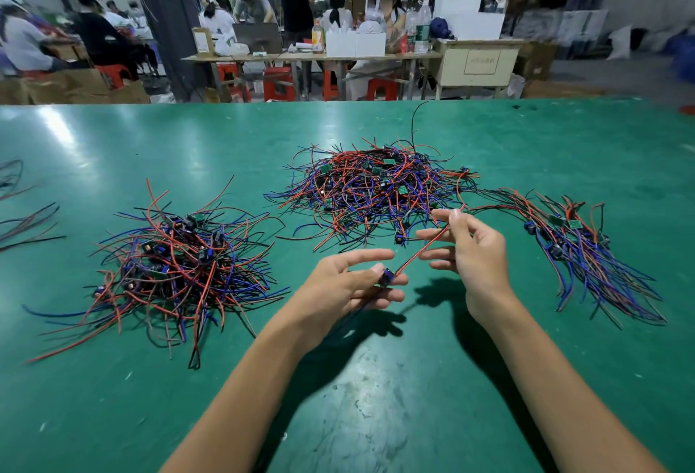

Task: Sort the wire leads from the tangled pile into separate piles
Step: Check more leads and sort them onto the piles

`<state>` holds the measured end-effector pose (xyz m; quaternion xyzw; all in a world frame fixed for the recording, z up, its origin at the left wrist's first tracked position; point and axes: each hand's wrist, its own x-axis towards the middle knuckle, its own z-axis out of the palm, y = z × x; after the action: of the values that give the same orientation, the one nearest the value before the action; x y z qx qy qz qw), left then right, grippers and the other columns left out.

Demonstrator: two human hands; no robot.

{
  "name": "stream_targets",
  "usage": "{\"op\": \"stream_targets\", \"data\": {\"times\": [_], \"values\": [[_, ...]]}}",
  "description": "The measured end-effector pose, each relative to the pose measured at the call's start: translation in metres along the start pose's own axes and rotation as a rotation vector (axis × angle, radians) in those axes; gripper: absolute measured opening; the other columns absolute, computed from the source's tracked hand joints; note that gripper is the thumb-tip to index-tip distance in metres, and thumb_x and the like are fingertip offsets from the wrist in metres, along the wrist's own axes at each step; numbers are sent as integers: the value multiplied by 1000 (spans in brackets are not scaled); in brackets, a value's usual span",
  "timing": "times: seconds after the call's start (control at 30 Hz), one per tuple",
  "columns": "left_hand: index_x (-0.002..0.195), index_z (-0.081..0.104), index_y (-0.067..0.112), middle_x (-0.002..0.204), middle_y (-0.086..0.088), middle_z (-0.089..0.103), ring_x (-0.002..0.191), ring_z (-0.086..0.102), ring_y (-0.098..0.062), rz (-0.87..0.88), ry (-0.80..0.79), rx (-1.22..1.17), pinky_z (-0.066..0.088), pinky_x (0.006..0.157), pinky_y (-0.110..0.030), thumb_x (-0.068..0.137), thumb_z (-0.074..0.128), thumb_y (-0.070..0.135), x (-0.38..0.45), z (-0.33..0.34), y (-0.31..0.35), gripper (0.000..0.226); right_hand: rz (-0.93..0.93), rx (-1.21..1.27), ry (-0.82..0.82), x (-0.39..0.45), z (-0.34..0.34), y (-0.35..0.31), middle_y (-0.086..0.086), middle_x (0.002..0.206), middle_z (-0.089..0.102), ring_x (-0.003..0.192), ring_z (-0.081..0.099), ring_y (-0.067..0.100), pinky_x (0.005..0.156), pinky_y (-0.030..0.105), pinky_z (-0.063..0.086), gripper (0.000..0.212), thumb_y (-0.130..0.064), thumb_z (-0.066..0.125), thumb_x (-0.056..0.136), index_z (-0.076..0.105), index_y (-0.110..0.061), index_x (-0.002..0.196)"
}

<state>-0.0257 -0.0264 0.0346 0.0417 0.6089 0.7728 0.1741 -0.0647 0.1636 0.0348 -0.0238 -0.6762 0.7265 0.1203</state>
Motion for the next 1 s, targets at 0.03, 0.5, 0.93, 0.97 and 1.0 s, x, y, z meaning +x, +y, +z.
{"op": "stream_targets", "data": {"times": [0.03,0.5,0.93,0.97,1.0], "values": [[125,61,7,106,-20,75,83,74,-26,3,-7,4,60,76,-26,101,54,7,0,0,0,25,-2,-2,-1,0,0,0,3,84,79,59,73,19,47,19,50,31,-31,39,109,67,-19,107],[129,54,10,100,-16,76,75,72,-21,142,120,104,58,71,-25,95,65,10,0,-8,4,37,121,154,-282,-3,-3,-4,14,99,78,76,75,15,64,20,58,21,-20,63,96,70,-13,114],[117,63,29,74,9,73,49,41,-8,424,346,753,37,54,-17,100,59,21,5,-3,-5,19,128,298,-126,-5,4,-6,13,83,78,71,76,17,58,16,56,34,-41,74,74,74,-10,89],[117,63,30,74,9,72,50,40,-7,431,347,760,36,54,-16,101,57,22,4,-3,-5,19,135,310,-115,-6,5,-6,12,81,77,69,75,16,57,16,56,35,-41,75,72,74,-10,87],[117,63,30,74,9,72,51,40,-8,437,346,764,36,54,-17,102,56,22,4,-3,-5,19,143,318,-106,-6,5,-6,11,80,77,68,75,15,57,16,56,36,-42,75,71,73,-10,86]]}}
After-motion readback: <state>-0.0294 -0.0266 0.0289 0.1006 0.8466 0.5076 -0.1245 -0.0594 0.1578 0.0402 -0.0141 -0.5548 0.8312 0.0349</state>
